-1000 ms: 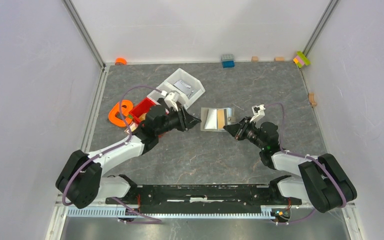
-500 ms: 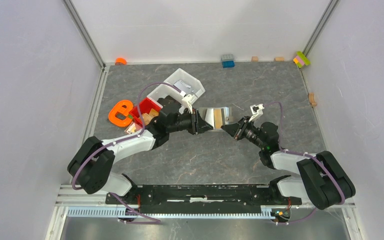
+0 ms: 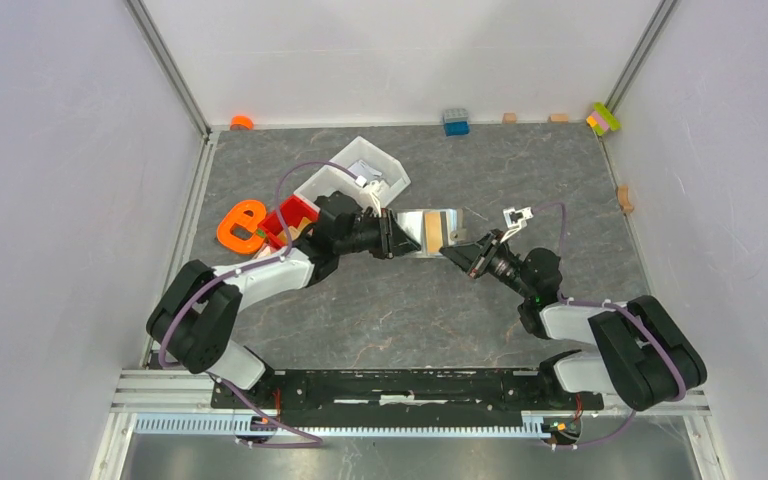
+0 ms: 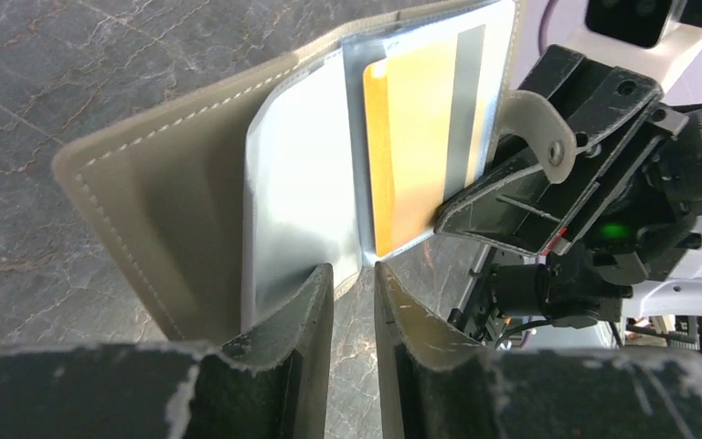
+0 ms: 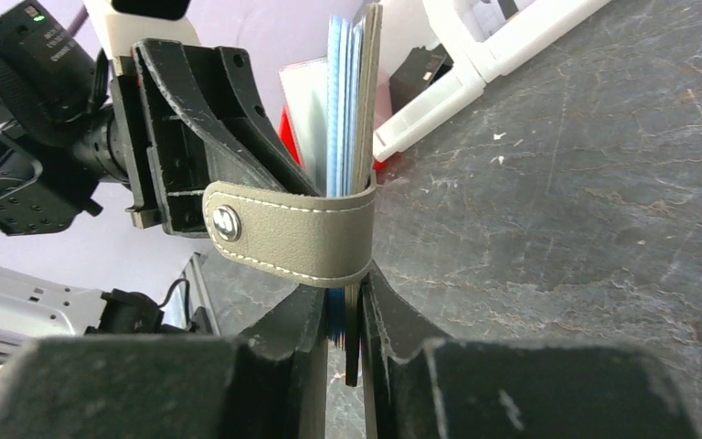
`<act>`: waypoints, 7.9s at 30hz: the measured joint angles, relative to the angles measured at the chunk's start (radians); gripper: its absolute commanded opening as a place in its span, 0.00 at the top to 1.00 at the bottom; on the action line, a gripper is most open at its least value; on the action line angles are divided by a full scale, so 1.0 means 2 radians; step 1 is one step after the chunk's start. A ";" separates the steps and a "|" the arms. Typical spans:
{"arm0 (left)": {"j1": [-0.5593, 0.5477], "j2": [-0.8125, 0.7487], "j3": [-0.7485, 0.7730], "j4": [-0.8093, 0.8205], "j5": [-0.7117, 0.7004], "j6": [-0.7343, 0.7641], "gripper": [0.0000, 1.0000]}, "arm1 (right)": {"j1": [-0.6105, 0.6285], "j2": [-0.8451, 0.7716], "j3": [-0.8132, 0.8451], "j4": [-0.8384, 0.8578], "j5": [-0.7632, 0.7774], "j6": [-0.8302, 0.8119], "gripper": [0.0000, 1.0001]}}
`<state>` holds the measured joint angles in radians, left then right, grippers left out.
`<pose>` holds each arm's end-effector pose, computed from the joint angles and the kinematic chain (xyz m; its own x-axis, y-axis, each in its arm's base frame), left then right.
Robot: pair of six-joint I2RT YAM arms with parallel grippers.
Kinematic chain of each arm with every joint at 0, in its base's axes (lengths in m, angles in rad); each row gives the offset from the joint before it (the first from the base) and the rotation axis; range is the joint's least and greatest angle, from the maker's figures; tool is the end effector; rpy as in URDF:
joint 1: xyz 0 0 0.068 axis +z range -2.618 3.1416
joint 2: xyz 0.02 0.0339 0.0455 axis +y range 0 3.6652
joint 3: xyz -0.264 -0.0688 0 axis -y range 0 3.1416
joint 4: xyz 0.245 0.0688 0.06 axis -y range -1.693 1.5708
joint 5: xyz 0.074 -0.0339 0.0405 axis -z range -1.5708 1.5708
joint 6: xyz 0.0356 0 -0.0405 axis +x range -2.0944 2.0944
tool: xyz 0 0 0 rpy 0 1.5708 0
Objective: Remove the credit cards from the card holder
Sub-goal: Remove the credit card from the card holder, then place the credit card in the storage box.
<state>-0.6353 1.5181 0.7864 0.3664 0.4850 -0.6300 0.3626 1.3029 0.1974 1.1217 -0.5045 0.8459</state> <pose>0.2534 -0.2074 0.2204 -0.7481 -0.0960 -0.6566 0.5380 0.4915 -0.6848 0.1985 0.0937 0.1778 -0.5607 0.4882 -0.6688 -0.5169 0.4247 0.7433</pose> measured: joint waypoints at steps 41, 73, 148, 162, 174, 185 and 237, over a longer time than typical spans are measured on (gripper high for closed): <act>0.044 0.019 -0.068 0.304 0.141 -0.160 0.88 | 0.028 0.079 0.006 0.167 -0.062 0.122 0.81; 0.045 0.023 -0.069 0.271 0.138 -0.167 0.98 | -0.009 0.068 -0.027 0.171 -0.070 0.152 0.94; 0.027 0.043 -0.037 0.221 0.144 -0.145 0.98 | -0.015 0.068 -0.027 0.171 -0.067 0.126 0.98; 0.045 0.032 -0.052 0.226 0.136 -0.142 0.98 | -0.027 0.074 -0.032 0.171 -0.060 0.136 1.00; 0.052 0.025 -0.063 0.227 0.126 -0.143 0.98 | -0.035 0.079 -0.038 0.171 -0.058 0.146 1.00; 0.053 0.013 -0.072 0.229 0.119 -0.143 0.98 | -0.035 0.076 -0.039 0.171 -0.053 0.140 1.00; 0.120 -0.237 -0.148 -0.108 -0.459 -0.092 0.98 | -0.056 -0.037 -0.031 -0.152 0.066 0.006 1.00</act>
<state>-0.3954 1.0435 0.4896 0.1509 -0.4339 -0.8131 0.2504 1.2282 0.1349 0.8169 -0.3721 0.8581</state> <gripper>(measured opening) 0.028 0.156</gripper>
